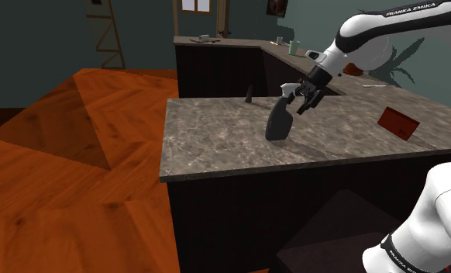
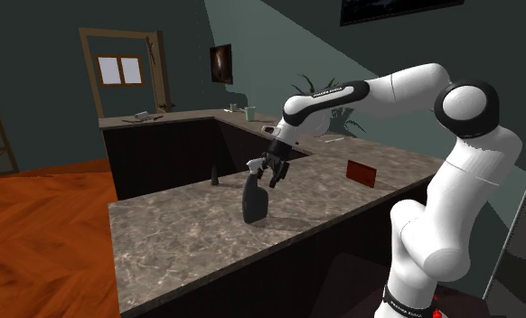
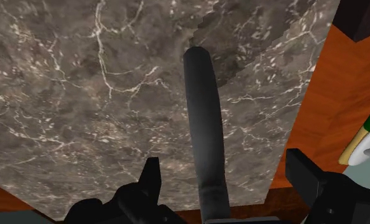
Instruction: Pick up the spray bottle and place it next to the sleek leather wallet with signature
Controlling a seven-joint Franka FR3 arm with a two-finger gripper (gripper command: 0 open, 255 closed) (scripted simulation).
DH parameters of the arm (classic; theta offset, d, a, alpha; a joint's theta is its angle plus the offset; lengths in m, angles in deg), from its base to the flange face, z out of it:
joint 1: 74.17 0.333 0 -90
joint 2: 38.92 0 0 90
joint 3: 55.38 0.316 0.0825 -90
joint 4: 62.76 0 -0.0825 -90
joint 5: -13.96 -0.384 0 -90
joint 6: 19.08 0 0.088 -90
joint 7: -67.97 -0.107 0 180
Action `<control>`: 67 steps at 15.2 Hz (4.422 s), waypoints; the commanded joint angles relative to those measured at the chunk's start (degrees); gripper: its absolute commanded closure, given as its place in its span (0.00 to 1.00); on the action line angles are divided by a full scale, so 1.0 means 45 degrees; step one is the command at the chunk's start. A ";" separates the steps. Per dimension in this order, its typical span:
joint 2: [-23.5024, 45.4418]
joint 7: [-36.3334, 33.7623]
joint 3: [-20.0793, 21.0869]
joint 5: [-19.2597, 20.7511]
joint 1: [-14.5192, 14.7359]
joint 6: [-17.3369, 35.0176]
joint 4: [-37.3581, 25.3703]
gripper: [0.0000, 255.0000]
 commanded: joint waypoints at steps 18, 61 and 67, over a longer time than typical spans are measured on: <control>0.1032 0.1363 -0.0336 -0.1131 0.0680 0.1130 0.0356 1.00; 0.0395 -0.1697 0.0299 0.0159 0.0528 -0.4090 -0.4983 1.00; 0.0683 -0.2015 0.0216 0.0076 0.0614 -0.5051 -0.6246 1.00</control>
